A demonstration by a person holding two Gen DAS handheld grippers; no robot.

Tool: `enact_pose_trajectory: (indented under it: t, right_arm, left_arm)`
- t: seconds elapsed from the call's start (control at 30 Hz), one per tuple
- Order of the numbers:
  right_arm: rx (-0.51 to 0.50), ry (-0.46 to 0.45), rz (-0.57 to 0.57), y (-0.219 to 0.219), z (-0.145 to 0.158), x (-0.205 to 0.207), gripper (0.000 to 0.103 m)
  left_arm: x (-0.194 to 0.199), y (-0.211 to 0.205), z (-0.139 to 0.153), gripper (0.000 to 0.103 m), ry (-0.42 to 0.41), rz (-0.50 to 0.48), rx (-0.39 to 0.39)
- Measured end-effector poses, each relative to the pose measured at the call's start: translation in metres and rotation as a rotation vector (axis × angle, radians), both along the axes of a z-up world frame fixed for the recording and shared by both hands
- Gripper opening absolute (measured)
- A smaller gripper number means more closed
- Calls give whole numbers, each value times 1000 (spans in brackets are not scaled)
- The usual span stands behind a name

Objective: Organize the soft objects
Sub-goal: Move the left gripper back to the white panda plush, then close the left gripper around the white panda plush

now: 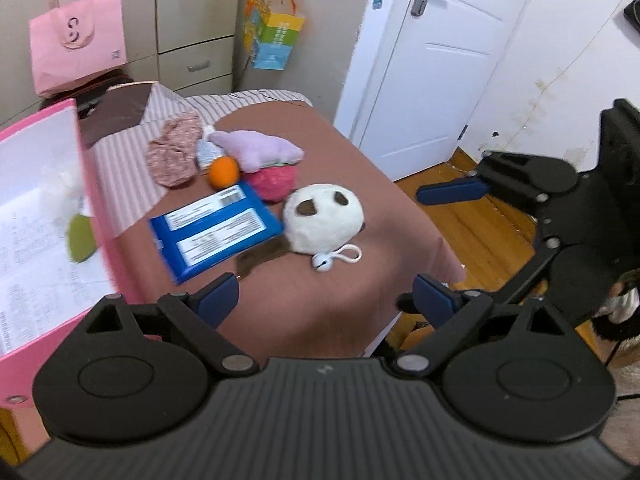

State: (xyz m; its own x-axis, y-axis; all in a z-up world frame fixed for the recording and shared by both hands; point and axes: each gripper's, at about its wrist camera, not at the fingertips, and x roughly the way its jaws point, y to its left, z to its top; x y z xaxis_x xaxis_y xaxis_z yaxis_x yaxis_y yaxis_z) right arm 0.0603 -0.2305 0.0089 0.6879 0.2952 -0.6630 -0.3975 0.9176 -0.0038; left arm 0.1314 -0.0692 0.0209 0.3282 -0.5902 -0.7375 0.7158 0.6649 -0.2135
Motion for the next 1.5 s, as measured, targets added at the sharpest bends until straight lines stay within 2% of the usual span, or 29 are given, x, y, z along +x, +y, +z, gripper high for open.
enact_pose_trajectory:
  t: [0.27, 0.43, 0.63, 0.73, 0.83, 0.93, 1.07, 1.27, 1.4, 1.5]
  right_arm:
    - [74, 38, -37, -31, -52, 25, 88]
    - [49, -17, -39, -36, -76, 35, 88]
    - [78, -67, -44, -44, -94, 47, 88]
    - [88, -98, -32, -45, -104, 50, 88]
    - [112, -128, -21, -46, -112, 48, 88]
    - [99, -160, -29, -43, -119, 47, 88]
    - [115, -158, -59, -41, -127, 45, 85]
    - [135, -185, -94, -42, -127, 39, 79]
    - [104, -216, -136, -36, -122, 35, 71]
    - [113, -188, -164, -36, -116, 37, 69]
  left_arm:
    - [26, -28, -38, 89, 42, 2, -60]
    - [39, -37, -53, 86, -34, 48, -98]
    - [53, -54, -72, 77, -13, 56, -117]
    - [54, -61, -81, 77, -38, 60, -125]
    - [55, -66, -89, 77, -14, 54, -153]
    - [56, -70, -96, 75, 12, 62, -163]
    - [53, -72, -101, 65, -19, 95, -141]
    - [46, -73, -99, 64, -45, 103, -133]
    - [39, -78, -96, 64, -46, 114, -102]
    - [35, -81, -95, 64, -38, 142, -105]
